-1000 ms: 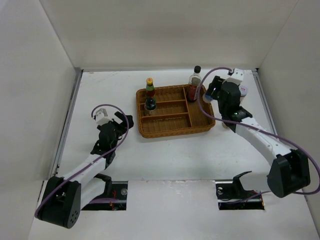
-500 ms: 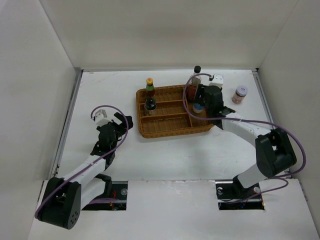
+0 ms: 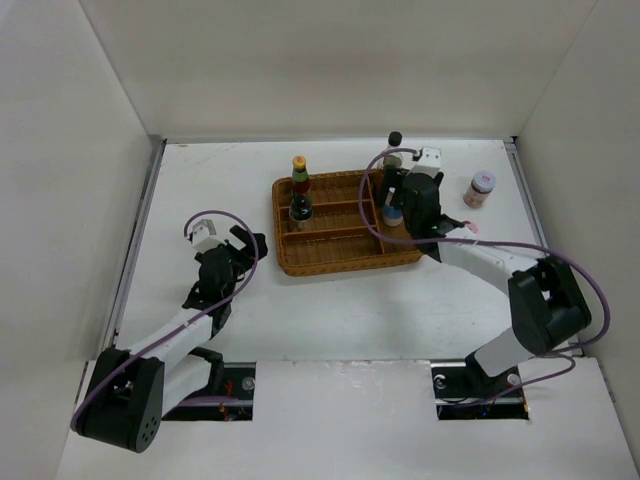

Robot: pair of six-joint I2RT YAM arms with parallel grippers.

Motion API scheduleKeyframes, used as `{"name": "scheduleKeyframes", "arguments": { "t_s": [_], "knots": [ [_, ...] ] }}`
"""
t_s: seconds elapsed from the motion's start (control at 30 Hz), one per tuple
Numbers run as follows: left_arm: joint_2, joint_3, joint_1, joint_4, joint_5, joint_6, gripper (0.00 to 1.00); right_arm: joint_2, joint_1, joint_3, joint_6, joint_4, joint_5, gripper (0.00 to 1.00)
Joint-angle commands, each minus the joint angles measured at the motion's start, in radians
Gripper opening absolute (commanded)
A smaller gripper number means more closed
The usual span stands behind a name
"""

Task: Organize the condiment bottles

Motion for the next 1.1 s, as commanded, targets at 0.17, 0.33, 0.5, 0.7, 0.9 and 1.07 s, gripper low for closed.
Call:
{"name": "scheduleKeyframes", "arguments": {
  "t_s": [0.17,0.33,0.5,0.7,0.9,1.07],
  "knots": [
    [-0.024,0.009,-0.007,0.049,0.002,-0.008,1.00,-0.364,-0.008,-0.164,0.062,-0.067,0.216,0.95],
    [-0.028,0.006,-0.008,0.057,0.006,-0.011,1.00,-0.464,-0.129,-0.247,0.136,-0.274,0.336,0.97],
    [-0.014,0.009,-0.015,0.057,0.006,-0.013,1.00,-0.398,-0.208,-0.253,0.162,-0.330,0.283,0.98],
    [-0.034,0.002,-0.012,0.055,0.008,-0.014,1.00,-0.214,-0.261,-0.213,0.185,-0.296,0.192,0.96],
    [-0.037,0.002,-0.008,0.055,0.011,-0.014,1.00,-0.126,-0.275,-0.213,0.196,-0.229,0.186,0.64],
    [-0.028,0.008,-0.010,0.055,0.022,-0.016,1.00,-0.238,-0.211,-0.236,0.156,-0.216,0.297,0.46]
  ]
}}
